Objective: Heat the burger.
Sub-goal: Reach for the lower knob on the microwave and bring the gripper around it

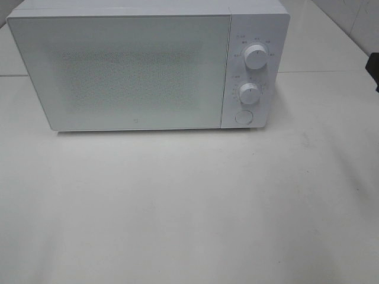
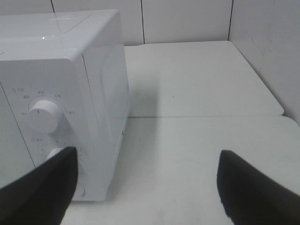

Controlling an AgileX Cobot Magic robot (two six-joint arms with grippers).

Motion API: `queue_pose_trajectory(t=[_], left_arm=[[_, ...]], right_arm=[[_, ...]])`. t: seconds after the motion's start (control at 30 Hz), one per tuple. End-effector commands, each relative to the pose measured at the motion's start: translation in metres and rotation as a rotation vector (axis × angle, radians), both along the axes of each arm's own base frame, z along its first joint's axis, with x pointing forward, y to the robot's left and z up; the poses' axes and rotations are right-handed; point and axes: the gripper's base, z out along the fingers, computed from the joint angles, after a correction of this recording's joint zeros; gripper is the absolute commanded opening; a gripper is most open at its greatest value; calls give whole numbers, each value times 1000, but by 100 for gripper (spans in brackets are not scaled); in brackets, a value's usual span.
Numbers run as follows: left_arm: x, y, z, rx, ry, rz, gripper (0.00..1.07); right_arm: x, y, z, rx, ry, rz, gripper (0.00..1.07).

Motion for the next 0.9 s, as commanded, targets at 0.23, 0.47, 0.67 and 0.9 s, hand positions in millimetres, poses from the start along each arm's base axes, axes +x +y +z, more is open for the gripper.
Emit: queue_pose_trajectory(t=[0.23,0.47,0.67,0.9], left_arm=[[-3,0,0,-13,-30,0,98],[-3,0,0,-13,-30,0,98],[-3,0,0,-13,-30,0,98],[-3,0,0,-13,-30,0,98]], right_arm=[[32,0,-23,-96,-76,-9,76],[39,14,-41,-147,-36,-15,76],[42,41,-57,-172,-41,-4,76],[36,69,-72,-150,-59,-50,76]])
